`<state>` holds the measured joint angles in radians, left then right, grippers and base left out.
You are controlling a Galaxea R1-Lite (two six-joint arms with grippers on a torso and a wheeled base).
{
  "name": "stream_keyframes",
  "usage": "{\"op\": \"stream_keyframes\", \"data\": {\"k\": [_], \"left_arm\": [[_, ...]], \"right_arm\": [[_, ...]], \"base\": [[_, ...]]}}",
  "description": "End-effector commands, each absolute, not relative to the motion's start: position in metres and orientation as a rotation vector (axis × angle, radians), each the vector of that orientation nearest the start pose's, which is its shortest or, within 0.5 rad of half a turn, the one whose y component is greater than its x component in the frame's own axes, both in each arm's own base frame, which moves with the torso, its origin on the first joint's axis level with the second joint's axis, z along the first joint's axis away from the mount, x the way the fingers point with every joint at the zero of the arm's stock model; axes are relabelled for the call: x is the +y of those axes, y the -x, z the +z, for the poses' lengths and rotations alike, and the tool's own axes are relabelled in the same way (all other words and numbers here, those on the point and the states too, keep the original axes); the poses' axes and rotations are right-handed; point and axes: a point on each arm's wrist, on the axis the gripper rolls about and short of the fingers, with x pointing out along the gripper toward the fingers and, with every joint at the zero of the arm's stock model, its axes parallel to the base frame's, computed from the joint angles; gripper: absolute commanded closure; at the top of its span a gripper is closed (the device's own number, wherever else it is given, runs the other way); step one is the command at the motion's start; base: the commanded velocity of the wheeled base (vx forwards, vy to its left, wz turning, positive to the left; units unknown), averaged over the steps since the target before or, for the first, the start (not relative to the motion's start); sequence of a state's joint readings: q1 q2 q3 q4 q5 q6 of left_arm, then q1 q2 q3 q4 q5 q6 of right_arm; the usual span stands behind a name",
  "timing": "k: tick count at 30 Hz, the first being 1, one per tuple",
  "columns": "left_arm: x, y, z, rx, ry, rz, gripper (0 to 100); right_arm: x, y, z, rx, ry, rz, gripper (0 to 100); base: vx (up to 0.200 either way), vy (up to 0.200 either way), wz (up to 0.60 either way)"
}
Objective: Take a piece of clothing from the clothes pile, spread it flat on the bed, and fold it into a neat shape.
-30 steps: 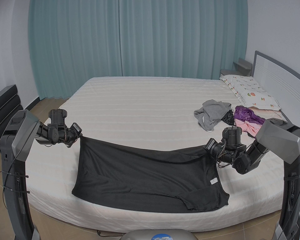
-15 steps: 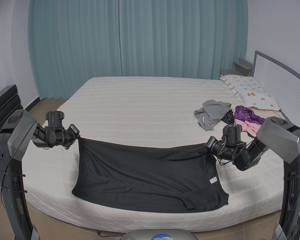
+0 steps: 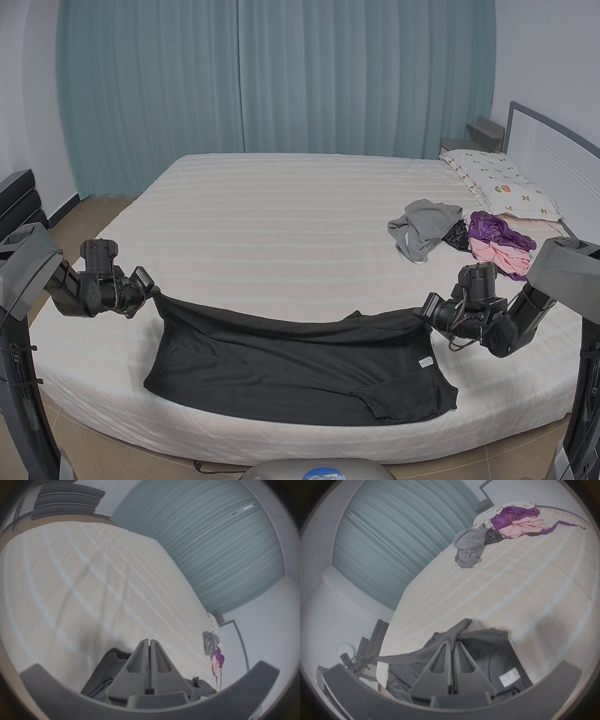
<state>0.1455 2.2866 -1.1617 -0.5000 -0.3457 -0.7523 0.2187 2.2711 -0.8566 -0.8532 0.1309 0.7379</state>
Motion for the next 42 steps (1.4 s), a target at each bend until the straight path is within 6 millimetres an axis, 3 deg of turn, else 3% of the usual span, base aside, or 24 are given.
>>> {"op": "stream_keyframes", "data": {"k": [1,7,28,29,33,36,42], "left_arm": [[0.061,-0.384,0.025,0.706,0.811,0.042,100],[0.065,-0.369,0.009,0.735,0.789,0.056,100],[0.07,-0.362,-0.017,0.802,0.739,0.068,100],[0.07,-0.358,-0.02,0.815,0.715,0.062,0],[0.069,-0.354,-0.022,0.832,0.684,0.061,0],[0.069,-0.355,-0.021,0.828,0.672,0.059,0],[0.07,-0.369,-0.013,0.781,0.671,0.052,0]], "right_arm": [[0.081,-0.339,0.008,0.718,-0.629,0.143,100],[0.076,-0.325,-0.006,0.739,-0.599,0.138,100],[0.073,-0.305,-0.034,0.851,-0.51,0.129,100],[0.074,-0.306,-0.036,0.849,-0.492,0.137,0],[0.075,-0.307,-0.031,0.834,-0.49,0.149,0],[0.071,-0.314,-0.014,0.769,-0.519,0.151,0],[0.055,-0.329,0.006,0.683,-0.595,0.131,0]], "base": [[0.0,0.0,0.0],[0.0,0.0,0.0],[0.0,0.0,0.0],[0.0,0.0,0.0],[0.0,0.0,0.0],[0.0,0.0,0.0],[0.0,0.0,0.0]]}}
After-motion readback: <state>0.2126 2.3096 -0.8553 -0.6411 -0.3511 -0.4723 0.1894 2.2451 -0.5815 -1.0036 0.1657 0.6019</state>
